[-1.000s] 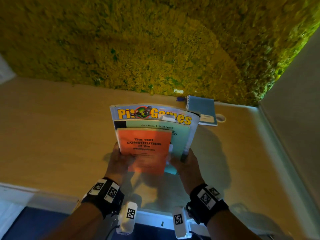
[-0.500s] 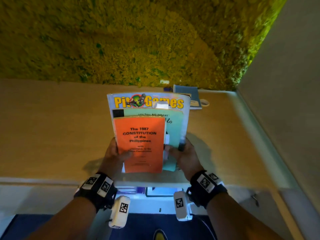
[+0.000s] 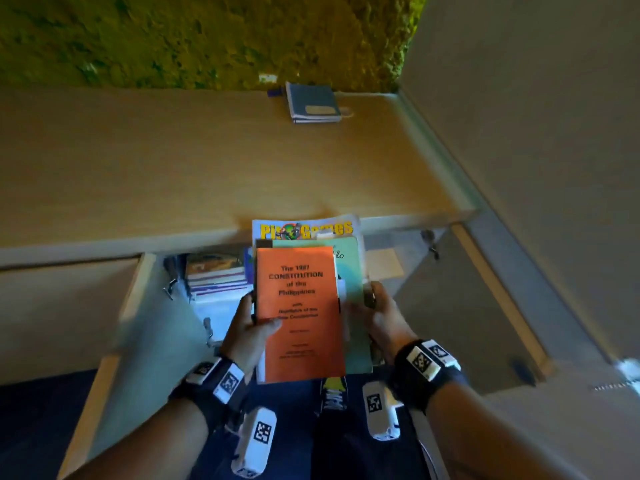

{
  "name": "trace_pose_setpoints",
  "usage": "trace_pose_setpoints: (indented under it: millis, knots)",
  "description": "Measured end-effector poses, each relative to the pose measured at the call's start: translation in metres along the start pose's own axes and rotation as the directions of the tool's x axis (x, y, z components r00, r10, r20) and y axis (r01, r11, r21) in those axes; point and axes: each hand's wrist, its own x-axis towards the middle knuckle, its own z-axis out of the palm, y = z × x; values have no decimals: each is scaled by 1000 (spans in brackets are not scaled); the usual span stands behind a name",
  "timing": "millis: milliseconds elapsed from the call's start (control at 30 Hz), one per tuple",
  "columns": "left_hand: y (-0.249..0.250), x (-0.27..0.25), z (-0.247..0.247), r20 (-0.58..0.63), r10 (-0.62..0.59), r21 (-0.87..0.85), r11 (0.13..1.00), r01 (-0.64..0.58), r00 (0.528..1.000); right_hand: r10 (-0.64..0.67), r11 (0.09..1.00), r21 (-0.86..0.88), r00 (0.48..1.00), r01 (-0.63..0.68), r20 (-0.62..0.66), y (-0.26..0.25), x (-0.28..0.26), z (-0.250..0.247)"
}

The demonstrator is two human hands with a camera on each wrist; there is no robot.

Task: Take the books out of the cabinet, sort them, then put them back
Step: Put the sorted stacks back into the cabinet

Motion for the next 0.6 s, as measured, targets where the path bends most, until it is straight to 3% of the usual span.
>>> trace_pose_setpoints:
  millis: [133, 333, 600]
  knots:
    - [-49, 0, 22, -3, -117, 72, 990, 117, 993, 146, 989, 14, 989, -145, -32, 56, 3, -28]
    - [-97, 71, 59, 22, -228, 206, 954, 219, 973, 149, 987, -52, 988, -150, -36, 102, 67, -64]
    - [-127, 242, 149, 127, -40, 454, 891, -23, 991, -13, 932, -359, 983, -55, -185, 124, 245, -115]
